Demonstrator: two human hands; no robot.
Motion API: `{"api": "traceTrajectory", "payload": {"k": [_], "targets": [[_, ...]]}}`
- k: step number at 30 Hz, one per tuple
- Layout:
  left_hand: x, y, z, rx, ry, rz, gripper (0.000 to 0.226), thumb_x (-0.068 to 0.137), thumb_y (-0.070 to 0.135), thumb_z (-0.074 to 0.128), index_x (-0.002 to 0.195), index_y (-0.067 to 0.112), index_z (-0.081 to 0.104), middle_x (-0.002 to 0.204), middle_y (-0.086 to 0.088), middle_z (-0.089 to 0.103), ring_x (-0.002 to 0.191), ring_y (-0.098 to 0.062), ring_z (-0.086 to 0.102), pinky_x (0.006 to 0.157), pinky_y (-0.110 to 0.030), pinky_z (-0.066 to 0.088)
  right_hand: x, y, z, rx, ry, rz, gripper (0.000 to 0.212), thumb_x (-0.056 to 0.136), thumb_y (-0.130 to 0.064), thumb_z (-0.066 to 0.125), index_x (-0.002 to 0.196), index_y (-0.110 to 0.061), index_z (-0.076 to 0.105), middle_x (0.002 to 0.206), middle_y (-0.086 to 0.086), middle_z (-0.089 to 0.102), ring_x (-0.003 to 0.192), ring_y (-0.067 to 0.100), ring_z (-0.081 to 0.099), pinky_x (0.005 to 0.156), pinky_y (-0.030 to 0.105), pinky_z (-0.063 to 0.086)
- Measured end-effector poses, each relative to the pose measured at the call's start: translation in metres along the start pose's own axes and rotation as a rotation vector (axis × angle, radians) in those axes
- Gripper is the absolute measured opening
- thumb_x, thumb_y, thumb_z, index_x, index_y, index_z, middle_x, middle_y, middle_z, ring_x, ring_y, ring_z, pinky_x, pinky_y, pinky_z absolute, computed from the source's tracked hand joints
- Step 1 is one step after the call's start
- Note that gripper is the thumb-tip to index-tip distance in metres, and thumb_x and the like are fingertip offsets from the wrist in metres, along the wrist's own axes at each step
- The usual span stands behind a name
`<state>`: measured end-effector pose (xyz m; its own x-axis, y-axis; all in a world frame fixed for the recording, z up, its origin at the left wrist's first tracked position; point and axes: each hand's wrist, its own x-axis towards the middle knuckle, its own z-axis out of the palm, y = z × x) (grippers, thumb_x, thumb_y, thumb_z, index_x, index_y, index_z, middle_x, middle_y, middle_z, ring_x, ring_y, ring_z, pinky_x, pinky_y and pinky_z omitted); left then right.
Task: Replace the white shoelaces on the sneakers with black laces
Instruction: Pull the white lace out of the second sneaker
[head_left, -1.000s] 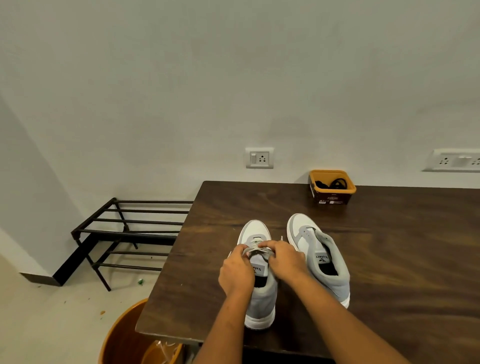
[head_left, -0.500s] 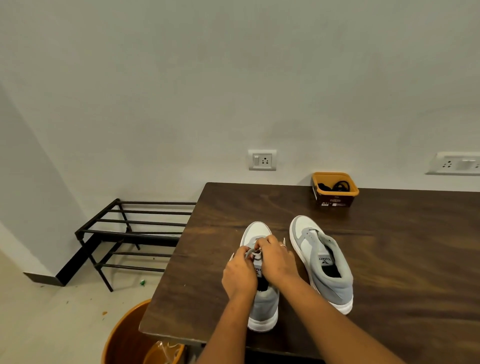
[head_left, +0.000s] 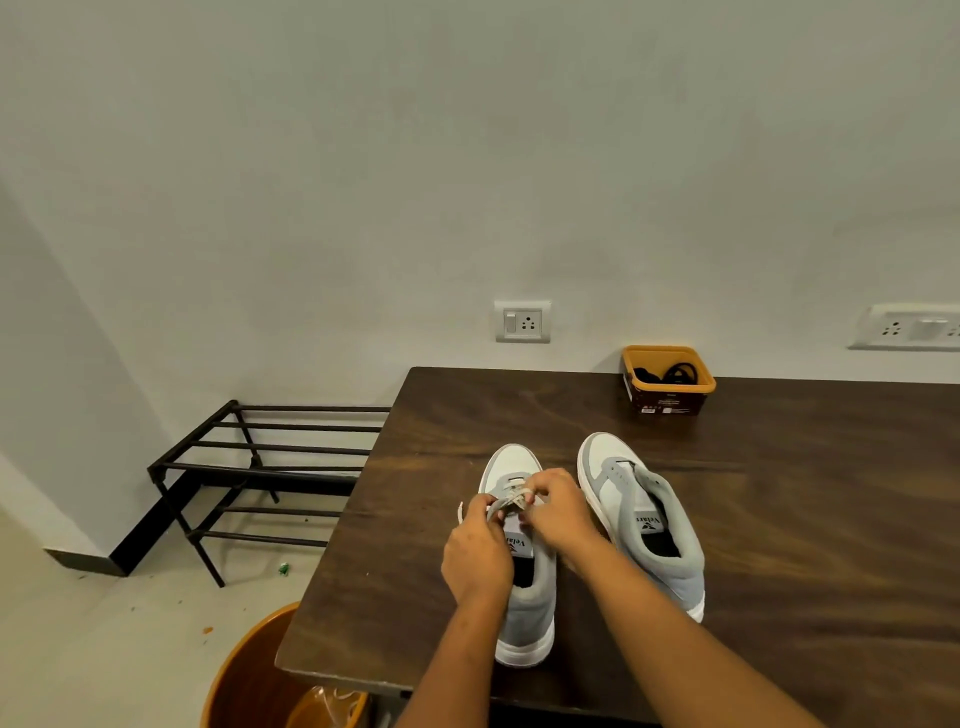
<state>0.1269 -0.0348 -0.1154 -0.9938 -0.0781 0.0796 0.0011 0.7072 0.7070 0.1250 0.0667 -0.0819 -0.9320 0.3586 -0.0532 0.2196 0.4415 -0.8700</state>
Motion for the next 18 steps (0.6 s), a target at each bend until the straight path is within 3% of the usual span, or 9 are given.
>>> {"api": "traceTrajectory", "payload": {"k": [2, 5, 10, 12, 16, 18], "targets": [[0.0, 0.001, 0.0, 0.014, -0.001, 0.003, 0.022, 0.1, 0.032, 0.039, 0.115, 0.029, 0.055, 0.099, -0.002, 0.068, 0.09, -0.021, 0.063, 0.066, -0.029, 0.045, 0.003, -0.001, -0.01, 0.368, -0.053, 0.114, 0.041, 0.073, 0.018, 0.058, 0.057, -0.018, 0.047, 0.073, 0.01, 0.057, 0.073, 0.026, 0.064, 0.064, 0.033, 0.057], [0.0, 0.001, 0.0, 0.022, -0.002, 0.001, 0.022, 0.1, 0.032, 0.039, 0.114, 0.029, 0.055, 0.098, -0.001, 0.068, 0.089, -0.021, 0.063, 0.068, -0.032, 0.049, 0.005, -0.003, -0.025, 0.689, -0.037, 0.137, 0.04, 0.082, 0.013, 0.061, 0.062, -0.014, 0.04, 0.066, 0.005, 0.053, 0.055, 0.007, 0.056, 0.05, 0.015, 0.046], [0.001, 0.001, 0.002, 0.039, -0.01, 0.009, 0.023, 0.1, 0.033, 0.04, 0.117, 0.03, 0.055, 0.099, -0.001, 0.068, 0.089, -0.02, 0.064, 0.073, -0.034, 0.054, 0.01, -0.001, -0.037, 0.898, 0.039, 0.156, 0.033, 0.085, -0.005, 0.066, 0.062, -0.018, 0.047, 0.062, -0.001, 0.046, 0.055, 0.008, 0.039, 0.056, 0.021, 0.034], [0.001, 0.002, 0.001, 0.044, -0.009, 0.01, 0.024, 0.1, 0.032, 0.04, 0.119, 0.03, 0.054, 0.101, -0.001, 0.068, 0.091, -0.02, 0.064, 0.074, -0.034, 0.054, 0.009, -0.007, -0.045, 0.778, -0.059, 0.117, 0.03, 0.084, -0.013, 0.07, 0.063, -0.018, 0.048, 0.06, 0.001, 0.041, 0.05, 0.008, 0.031, 0.05, 0.017, 0.031], [0.002, 0.001, 0.001, 0.041, -0.002, -0.001, 0.025, 0.099, 0.032, 0.04, 0.12, 0.029, 0.054, 0.101, -0.001, 0.068, 0.091, -0.019, 0.064, 0.075, -0.035, 0.055, 0.01, -0.021, -0.071, 0.029, -0.431, 0.138, 0.035, 0.09, -0.036, 0.062, 0.061, -0.018, 0.056, 0.053, -0.002, 0.043, 0.046, 0.007, 0.029, 0.044, 0.016, 0.025], [0.002, 0.001, 0.002, 0.044, -0.003, -0.005, 0.025, 0.099, 0.032, 0.04, 0.119, 0.03, 0.054, 0.1, -0.001, 0.068, 0.09, -0.02, 0.064, 0.075, -0.036, 0.055, 0.014, -0.023, -0.08, 0.018, -0.445, 0.094, 0.027, 0.096, -0.028, 0.054, 0.075, -0.016, 0.066, 0.051, -0.008, 0.041, 0.048, 0.005, 0.031, 0.044, 0.014, 0.025]]}}
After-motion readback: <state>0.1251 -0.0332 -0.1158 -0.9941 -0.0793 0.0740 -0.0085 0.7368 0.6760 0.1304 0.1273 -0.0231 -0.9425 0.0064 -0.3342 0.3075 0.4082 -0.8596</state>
